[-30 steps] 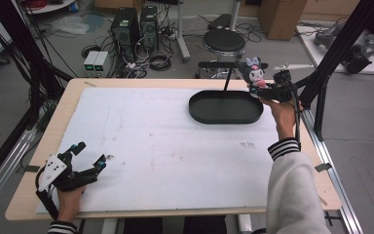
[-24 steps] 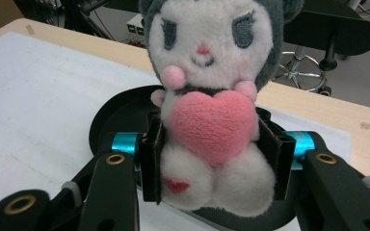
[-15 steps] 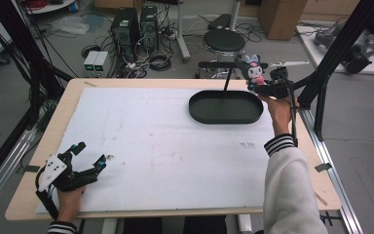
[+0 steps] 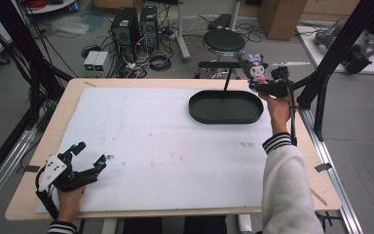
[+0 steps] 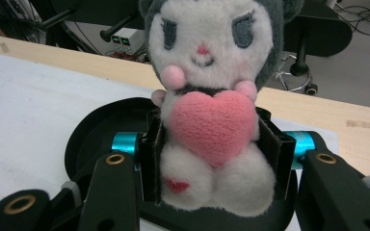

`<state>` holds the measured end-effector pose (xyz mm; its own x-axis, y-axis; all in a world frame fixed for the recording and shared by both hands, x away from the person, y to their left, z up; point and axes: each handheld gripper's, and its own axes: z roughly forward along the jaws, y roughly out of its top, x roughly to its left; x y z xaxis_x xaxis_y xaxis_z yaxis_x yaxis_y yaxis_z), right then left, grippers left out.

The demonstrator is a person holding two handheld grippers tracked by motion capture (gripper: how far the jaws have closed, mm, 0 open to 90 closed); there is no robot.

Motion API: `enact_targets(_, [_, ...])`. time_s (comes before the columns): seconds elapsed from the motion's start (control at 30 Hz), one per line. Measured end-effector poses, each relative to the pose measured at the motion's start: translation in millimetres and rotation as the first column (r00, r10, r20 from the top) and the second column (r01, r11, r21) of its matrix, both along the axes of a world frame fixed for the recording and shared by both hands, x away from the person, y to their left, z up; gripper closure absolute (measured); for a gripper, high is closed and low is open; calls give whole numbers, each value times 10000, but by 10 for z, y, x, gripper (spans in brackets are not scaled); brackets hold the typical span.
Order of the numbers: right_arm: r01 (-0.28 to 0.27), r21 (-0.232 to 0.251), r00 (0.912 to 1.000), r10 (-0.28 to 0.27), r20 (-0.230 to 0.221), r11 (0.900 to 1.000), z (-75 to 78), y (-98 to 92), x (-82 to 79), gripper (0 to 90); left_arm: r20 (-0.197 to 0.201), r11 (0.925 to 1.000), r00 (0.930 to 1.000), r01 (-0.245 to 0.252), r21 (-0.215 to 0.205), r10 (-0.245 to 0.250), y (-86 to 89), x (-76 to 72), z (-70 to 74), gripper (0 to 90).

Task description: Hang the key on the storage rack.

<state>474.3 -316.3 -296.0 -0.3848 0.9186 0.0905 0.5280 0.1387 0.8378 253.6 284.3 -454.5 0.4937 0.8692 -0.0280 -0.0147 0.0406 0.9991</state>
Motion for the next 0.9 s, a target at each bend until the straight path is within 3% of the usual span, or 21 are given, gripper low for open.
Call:
enact_targets(0.4, [143, -166, 9988, -150, -460, 9998, -141, -69, -61, 530, 23, 10000, 10000, 26, 73, -26, 3, -3, 0, 122])
enact_targets(0.9, [-138, -530, 9967, 95, -807, 9985, -273, -72, -88, 529, 25, 10000, 10000, 28, 67, -29, 0, -3, 0, 122])
